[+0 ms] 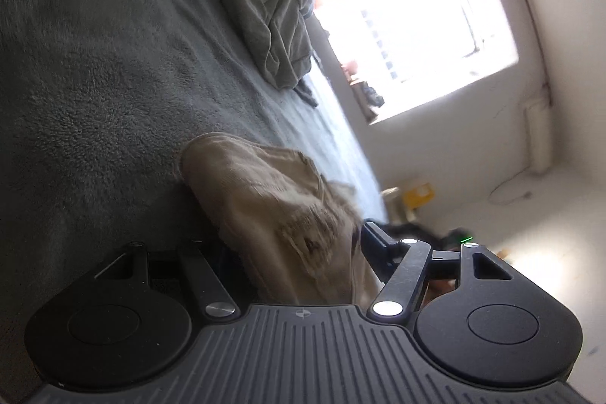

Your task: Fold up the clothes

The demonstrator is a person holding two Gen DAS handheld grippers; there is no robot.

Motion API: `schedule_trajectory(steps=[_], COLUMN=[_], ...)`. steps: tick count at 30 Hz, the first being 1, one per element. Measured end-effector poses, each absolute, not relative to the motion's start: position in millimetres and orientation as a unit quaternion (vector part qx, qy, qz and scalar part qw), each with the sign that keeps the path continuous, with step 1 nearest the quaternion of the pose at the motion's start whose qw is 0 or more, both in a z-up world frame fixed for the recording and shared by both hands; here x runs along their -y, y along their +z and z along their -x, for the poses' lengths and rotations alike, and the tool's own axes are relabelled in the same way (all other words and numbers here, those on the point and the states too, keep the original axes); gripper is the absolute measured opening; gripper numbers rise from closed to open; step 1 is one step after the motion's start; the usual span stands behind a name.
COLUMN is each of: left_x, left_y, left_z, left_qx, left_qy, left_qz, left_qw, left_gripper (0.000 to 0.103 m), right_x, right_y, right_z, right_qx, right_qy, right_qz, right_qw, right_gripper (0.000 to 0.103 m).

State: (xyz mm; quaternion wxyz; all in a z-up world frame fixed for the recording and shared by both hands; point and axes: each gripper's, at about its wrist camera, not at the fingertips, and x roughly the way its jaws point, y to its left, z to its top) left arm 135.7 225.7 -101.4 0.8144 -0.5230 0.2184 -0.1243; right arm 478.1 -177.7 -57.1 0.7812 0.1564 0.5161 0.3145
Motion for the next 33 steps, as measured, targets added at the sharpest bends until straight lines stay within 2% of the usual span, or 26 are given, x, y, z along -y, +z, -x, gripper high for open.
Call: schedule_trajectory(steps=[2, 3, 4, 5, 7, 8, 11, 14, 17, 23, 28, 33], left_x=[-230, -231, -230, -230, -228, -227, -222, -213, -202, -201, -230, -264], left_y=[-106, -106, -107, -107, -107, -108, -103, -90, -74, -58, -62, -41], left_z=[-140, -142, -144, -145, -148, -148, -145, -134, -120, -97, -98, -95], left_qx=[-0.213, -0.212, -0.210, -0.209, -0.205, -0.205, -0.197, -0.176, -0.146, -0.088, -0.067, -0.014], left_qy=[-0.134, -0.137, -0.137, -0.135, -0.132, -0.129, -0.109, -0.088, -0.074, -0.076, -0.041, 0.010], left_qz=[0.539, 0.538, 0.534, 0.529, 0.519, 0.515, 0.488, 0.438, 0.382, 0.360, 0.379, 0.329], left_qw=[0.804, 0.804, 0.807, 0.811, 0.819, 0.822, 0.843, 0.877, 0.910, 0.926, 0.922, 0.944], left_gripper=[0.065, 0.063, 0.059, 0.054, 0.044, 0.039, 0.023, 0.015, 0.014, 0.012, 0.011, 0.011], right_x=[179, 177, 175, 174, 171, 168, 150, 122, 93, 44, 10, -43], right_y=[-62, -62, -60, -58, -52, -48, -30, -10, 12, 36, 39, 44], right_z=[-482, -481, -479, -475, -468, -463, -441, -409, -372, -307, -315, -334], right_qx=[-0.509, -0.505, -0.500, -0.498, -0.496, -0.496, -0.476, -0.426, -0.345, -0.136, -0.092, -0.034], right_qy=[0.332, 0.340, 0.347, 0.349, 0.345, 0.342, 0.324, 0.275, 0.240, 0.164, 0.146, 0.152], right_qz=[-0.165, -0.153, -0.136, -0.120, -0.092, -0.081, -0.005, 0.107, 0.214, 0.411, 0.446, 0.460], right_qw=[0.777, 0.779, 0.781, 0.785, 0.791, 0.794, 0.818, 0.856, 0.882, 0.887, 0.878, 0.874], right_gripper=[0.073, 0.068, 0.053, 0.042, 0.028, 0.023, 0.015, 0.010, 0.003, 0.002, 0.001, 0.001])
